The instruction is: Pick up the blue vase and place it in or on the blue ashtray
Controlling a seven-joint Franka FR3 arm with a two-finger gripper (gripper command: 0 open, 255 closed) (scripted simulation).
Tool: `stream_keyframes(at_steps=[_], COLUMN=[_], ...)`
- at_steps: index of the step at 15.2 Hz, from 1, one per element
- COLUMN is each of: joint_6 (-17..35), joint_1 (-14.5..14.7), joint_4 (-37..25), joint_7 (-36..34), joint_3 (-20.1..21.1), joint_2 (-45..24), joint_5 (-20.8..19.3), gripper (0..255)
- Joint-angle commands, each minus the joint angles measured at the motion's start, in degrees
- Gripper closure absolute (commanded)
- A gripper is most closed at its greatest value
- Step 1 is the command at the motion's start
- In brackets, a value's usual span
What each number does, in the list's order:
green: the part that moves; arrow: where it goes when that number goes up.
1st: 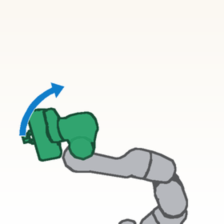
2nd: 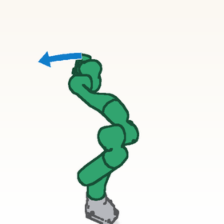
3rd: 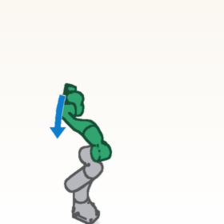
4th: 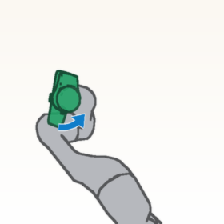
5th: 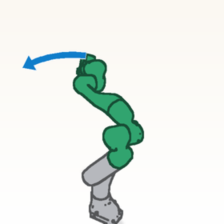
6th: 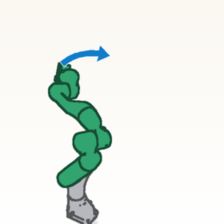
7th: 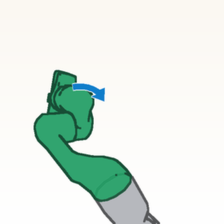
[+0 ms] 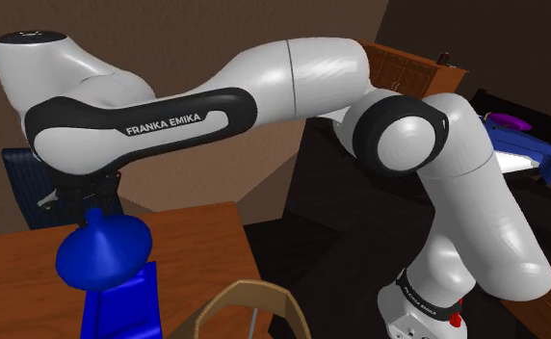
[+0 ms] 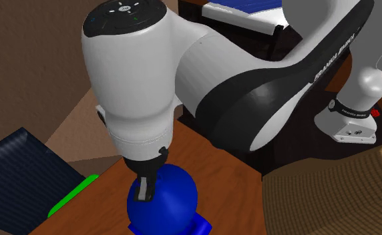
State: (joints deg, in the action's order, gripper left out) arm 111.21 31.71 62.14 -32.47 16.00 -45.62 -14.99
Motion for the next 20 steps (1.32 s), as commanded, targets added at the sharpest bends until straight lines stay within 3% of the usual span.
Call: stream_keyframes(at_steps=[1, 20], joint_6=[-1.6, 9.5], joint_1=[1.5, 1.2], joint_4=[-3.8, 2.7], joint_7=[-0.7, -2.2], joint_3=[-0.1, -1.1], joint_2=[-2.2, -6.9], joint_5=[-0.3, -1.7], gripper=[255, 255])
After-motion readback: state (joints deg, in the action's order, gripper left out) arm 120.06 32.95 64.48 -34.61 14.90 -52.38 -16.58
